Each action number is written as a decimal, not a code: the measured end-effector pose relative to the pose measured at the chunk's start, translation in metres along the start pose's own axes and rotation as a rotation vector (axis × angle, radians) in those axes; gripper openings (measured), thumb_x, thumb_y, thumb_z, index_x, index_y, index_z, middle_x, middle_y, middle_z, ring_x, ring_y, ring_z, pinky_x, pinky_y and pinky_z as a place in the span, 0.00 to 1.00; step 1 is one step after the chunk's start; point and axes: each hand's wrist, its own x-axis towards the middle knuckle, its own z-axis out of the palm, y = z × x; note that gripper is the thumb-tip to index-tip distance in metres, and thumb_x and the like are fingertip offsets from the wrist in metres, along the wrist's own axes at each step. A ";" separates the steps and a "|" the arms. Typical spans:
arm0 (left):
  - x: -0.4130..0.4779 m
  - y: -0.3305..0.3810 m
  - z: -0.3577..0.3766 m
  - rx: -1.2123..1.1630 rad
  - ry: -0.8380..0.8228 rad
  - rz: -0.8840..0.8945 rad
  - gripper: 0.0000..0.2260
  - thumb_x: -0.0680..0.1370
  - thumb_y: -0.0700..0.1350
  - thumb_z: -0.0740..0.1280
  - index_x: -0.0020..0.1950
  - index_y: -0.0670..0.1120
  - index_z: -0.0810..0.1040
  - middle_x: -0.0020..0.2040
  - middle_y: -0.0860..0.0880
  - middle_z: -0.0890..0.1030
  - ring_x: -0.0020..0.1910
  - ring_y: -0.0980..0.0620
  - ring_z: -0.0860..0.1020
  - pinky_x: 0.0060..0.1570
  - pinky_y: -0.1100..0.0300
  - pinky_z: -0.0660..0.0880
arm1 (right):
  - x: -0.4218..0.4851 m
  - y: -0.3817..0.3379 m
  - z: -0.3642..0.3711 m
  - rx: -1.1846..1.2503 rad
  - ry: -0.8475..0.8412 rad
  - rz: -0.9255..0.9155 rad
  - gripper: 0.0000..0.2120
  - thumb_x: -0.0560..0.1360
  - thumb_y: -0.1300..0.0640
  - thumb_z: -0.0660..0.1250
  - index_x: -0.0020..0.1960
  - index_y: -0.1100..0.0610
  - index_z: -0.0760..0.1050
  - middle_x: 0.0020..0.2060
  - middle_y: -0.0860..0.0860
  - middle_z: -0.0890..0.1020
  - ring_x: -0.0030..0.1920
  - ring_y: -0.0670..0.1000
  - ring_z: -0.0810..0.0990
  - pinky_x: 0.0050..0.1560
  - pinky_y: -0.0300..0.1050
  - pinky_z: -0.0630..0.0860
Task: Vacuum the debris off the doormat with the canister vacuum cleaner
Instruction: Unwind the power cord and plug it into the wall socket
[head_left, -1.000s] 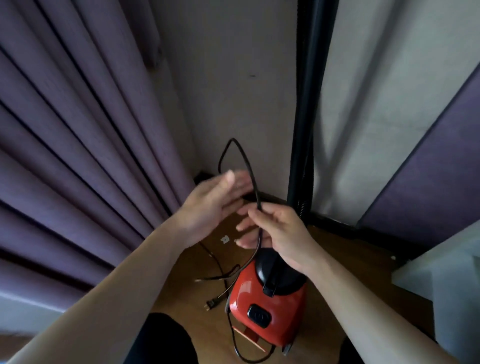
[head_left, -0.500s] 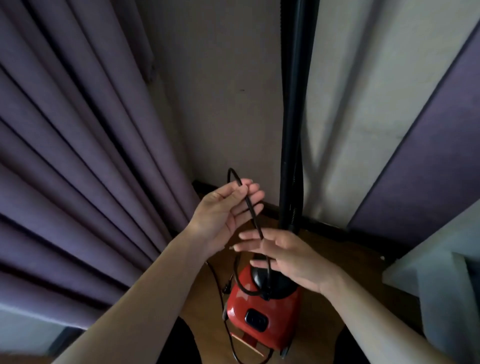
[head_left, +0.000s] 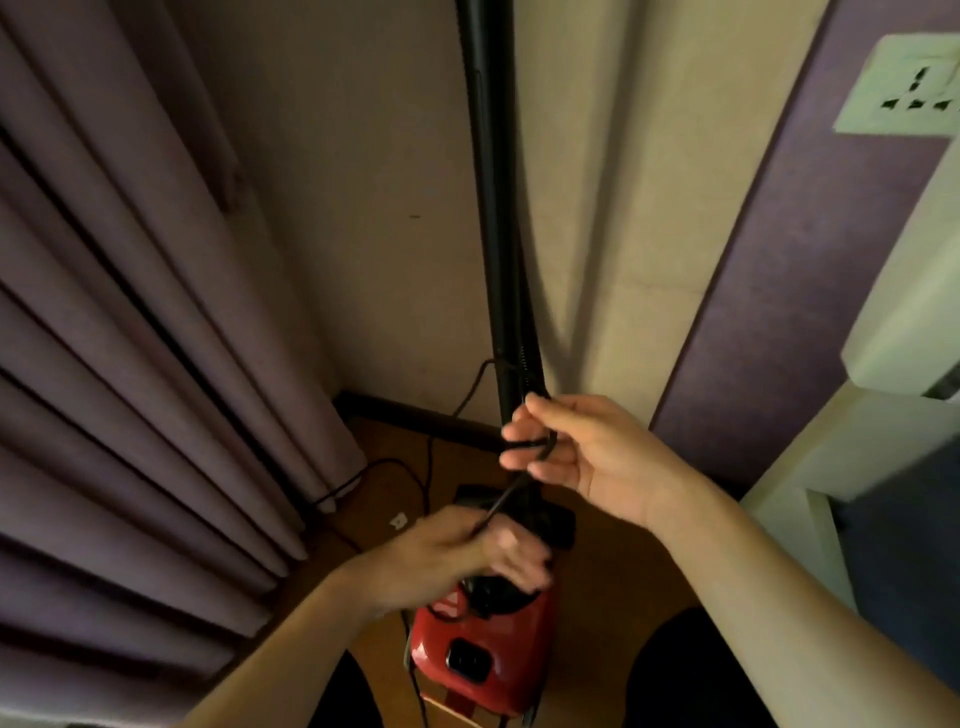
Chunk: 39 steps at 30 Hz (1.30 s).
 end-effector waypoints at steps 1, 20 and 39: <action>0.003 0.002 0.006 0.068 0.024 0.043 0.17 0.83 0.52 0.61 0.58 0.39 0.80 0.46 0.43 0.84 0.48 0.46 0.83 0.56 0.52 0.76 | 0.001 -0.008 -0.004 0.024 0.029 -0.015 0.10 0.81 0.56 0.65 0.51 0.63 0.79 0.40 0.55 0.87 0.36 0.52 0.88 0.28 0.36 0.81; 0.017 0.054 -0.020 -0.066 0.965 -0.180 0.21 0.80 0.58 0.61 0.58 0.42 0.78 0.49 0.46 0.81 0.49 0.47 0.82 0.50 0.53 0.78 | -0.046 0.017 -0.056 -0.373 -0.107 -0.073 0.11 0.83 0.58 0.61 0.57 0.62 0.80 0.33 0.56 0.81 0.33 0.55 0.83 0.40 0.53 0.84; 0.043 0.067 -0.016 0.191 0.649 0.271 0.10 0.83 0.38 0.60 0.47 0.40 0.80 0.35 0.46 0.82 0.35 0.54 0.81 0.41 0.69 0.76 | -0.090 -0.077 -0.114 -0.933 -0.126 -0.041 0.10 0.80 0.59 0.68 0.59 0.56 0.83 0.36 0.50 0.84 0.38 0.52 0.84 0.46 0.48 0.83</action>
